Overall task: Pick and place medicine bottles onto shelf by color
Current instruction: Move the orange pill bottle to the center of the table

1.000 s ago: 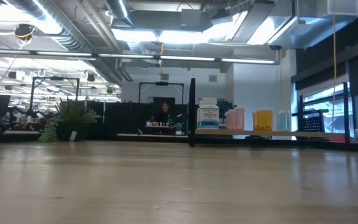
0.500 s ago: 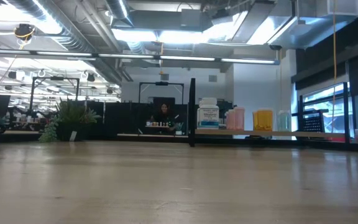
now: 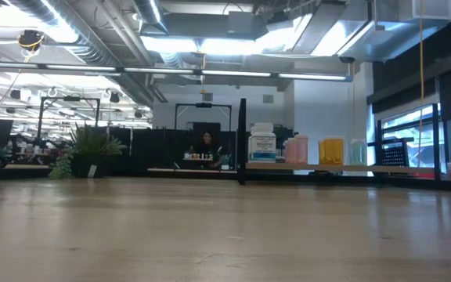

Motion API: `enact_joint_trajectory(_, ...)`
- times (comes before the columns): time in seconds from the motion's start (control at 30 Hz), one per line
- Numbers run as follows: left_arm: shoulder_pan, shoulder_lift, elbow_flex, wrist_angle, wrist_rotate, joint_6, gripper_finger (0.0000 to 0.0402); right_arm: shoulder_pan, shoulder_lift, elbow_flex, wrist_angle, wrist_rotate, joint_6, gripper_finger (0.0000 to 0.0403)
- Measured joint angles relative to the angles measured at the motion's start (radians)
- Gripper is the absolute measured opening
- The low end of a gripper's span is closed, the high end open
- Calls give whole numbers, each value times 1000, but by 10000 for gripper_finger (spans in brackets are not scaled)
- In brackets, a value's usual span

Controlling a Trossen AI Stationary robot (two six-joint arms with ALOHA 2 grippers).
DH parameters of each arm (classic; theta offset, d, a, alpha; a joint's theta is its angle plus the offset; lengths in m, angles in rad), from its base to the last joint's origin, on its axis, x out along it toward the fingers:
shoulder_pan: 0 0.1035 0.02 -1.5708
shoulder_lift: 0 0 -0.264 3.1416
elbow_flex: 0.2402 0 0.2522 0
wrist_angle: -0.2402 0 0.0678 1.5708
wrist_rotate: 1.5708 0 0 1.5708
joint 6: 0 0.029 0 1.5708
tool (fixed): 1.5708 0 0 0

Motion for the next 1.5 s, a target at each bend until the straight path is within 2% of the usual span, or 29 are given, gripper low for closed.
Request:
enact_joint_trajectory(0.33,2,0,0,0,7,46,199,0,0,0,0,4,3,252)
enact_joint_trajectory(0.5,27,0,0,0,5,53,194,0,0,0,0,4,3,252)
enact_joint_trajectory(0.7,111,-6,53,-24,-1,194,194,0,-9,0,-1,3,4,252)
enact_joint_trajectory(0.87,219,-7,156,-111,19,405,194,0,-27,0,-8,-13,5,253)
enact_joint_trajectory(1.1,420,-7,285,-251,-35,686,194,0,-37,1,-54,-41,-7,253)
enact_joint_trajectory(1.3,621,-7,340,-267,-80,936,194,0,-42,1,-156,-41,5,253)
enact_joint_trajectory(1.5,834,-7,373,-207,-91,1143,194,0,-66,1,-175,-41,1,253)
